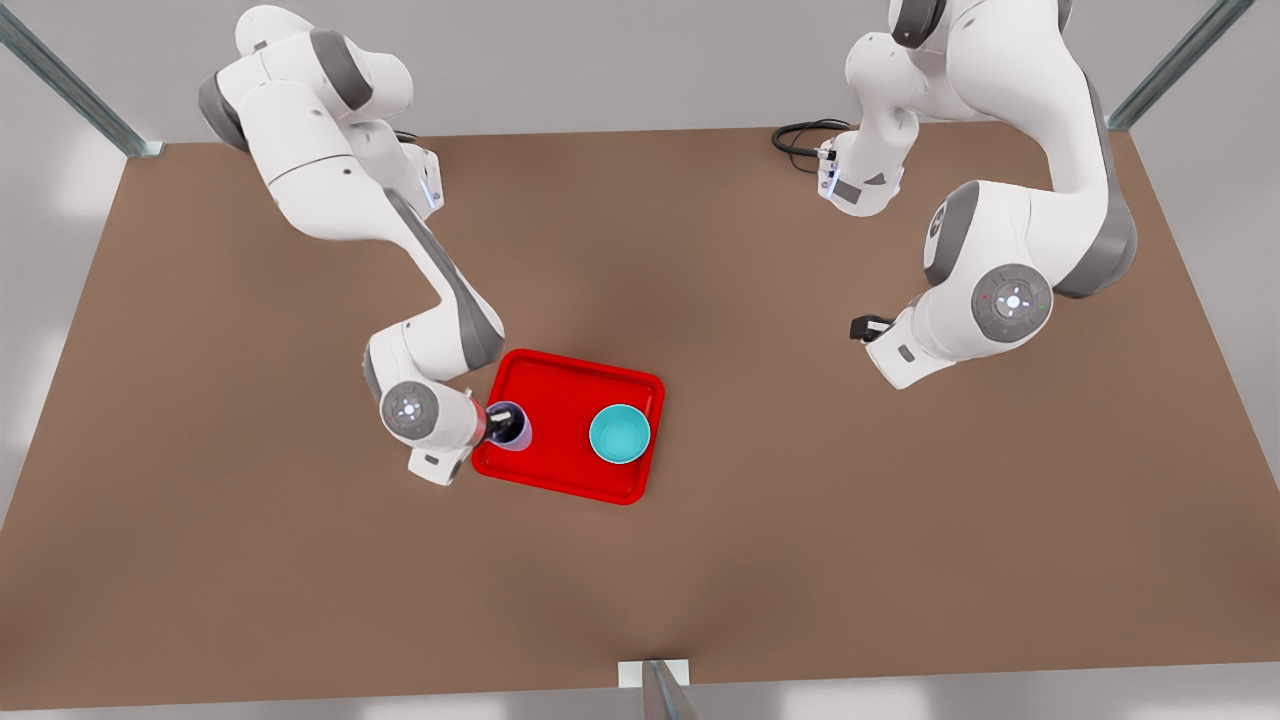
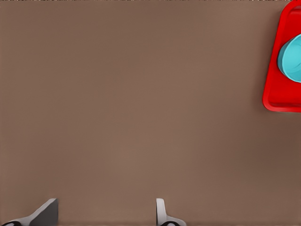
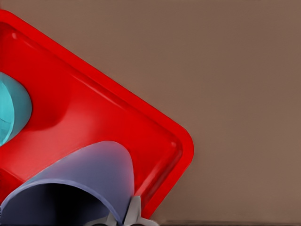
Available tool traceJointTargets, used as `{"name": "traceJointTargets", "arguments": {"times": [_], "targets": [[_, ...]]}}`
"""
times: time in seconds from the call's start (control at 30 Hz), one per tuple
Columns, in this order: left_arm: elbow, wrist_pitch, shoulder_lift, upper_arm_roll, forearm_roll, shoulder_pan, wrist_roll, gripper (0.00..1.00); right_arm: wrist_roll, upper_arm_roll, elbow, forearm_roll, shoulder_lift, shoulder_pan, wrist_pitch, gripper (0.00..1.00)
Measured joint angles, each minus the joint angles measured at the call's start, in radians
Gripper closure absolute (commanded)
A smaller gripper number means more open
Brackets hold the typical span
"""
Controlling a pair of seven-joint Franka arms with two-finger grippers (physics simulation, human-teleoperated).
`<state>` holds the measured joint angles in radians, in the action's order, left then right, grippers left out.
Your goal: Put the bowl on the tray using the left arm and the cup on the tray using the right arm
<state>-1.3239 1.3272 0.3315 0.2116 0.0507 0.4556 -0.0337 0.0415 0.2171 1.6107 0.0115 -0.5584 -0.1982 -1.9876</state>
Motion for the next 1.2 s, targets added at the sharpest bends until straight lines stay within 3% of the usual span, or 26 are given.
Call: {"name": "traceJointTargets", "arguments": {"times": [0.33,0.37,0.47,0.5,0.53,0.8,0.93,1.03,1.1,1.13,1.2], "targets": [[0.000,-0.003,0.003,0.000,0.000,0.000,0.002,0.00,0.007,0.024,0.073,0.001,-0.014,-0.001,-0.081,0.79],[-0.001,-0.003,0.003,0.000,0.000,0.000,0.002,0.00,0.007,0.025,0.079,0.001,-0.018,-0.001,-0.081,0.74],[0.000,-0.002,0.003,0.000,0.000,0.000,0.002,0.00,0.027,0.042,0.116,-0.008,-0.018,-0.004,-0.133,0.42],[0.000,-0.002,0.003,0.000,0.000,0.000,0.002,0.00,0.051,0.048,0.119,-0.026,-0.018,-0.003,-0.139,0.09],[0.000,-0.002,0.003,0.000,0.000,0.000,0.002,0.00,0.052,0.048,0.121,-0.030,-0.018,-0.003,-0.139,0.00],[0.000,-0.002,0.003,0.000,0.000,0.000,0.002,0.00,0.052,0.050,0.118,-0.030,-0.016,-0.003,-0.124,0.00],[0.000,-0.002,0.003,0.000,0.000,0.000,0.002,0.00,0.052,0.039,0.053,-0.020,0.031,0.008,0.023,0.00],[0.002,-0.002,0.003,-0.001,0.001,0.000,-0.001,0.00,0.043,-0.151,-0.120,-0.018,0.167,0.020,0.195,0.00],[0.003,-0.003,0.005,-0.002,0.000,0.010,0.001,0.00,-0.031,-0.293,-0.388,0.000,0.197,0.065,0.540,0.00],[0.004,-0.003,0.005,-0.003,0.001,0.009,0.001,0.00,-0.044,-0.299,-0.506,0.007,0.177,0.125,0.664,0.00],[0.005,-0.003,0.004,-0.002,0.004,0.009,0.002,0.00,-0.046,-0.297,-0.522,0.008,0.197,0.143,0.719,0.00]]}}
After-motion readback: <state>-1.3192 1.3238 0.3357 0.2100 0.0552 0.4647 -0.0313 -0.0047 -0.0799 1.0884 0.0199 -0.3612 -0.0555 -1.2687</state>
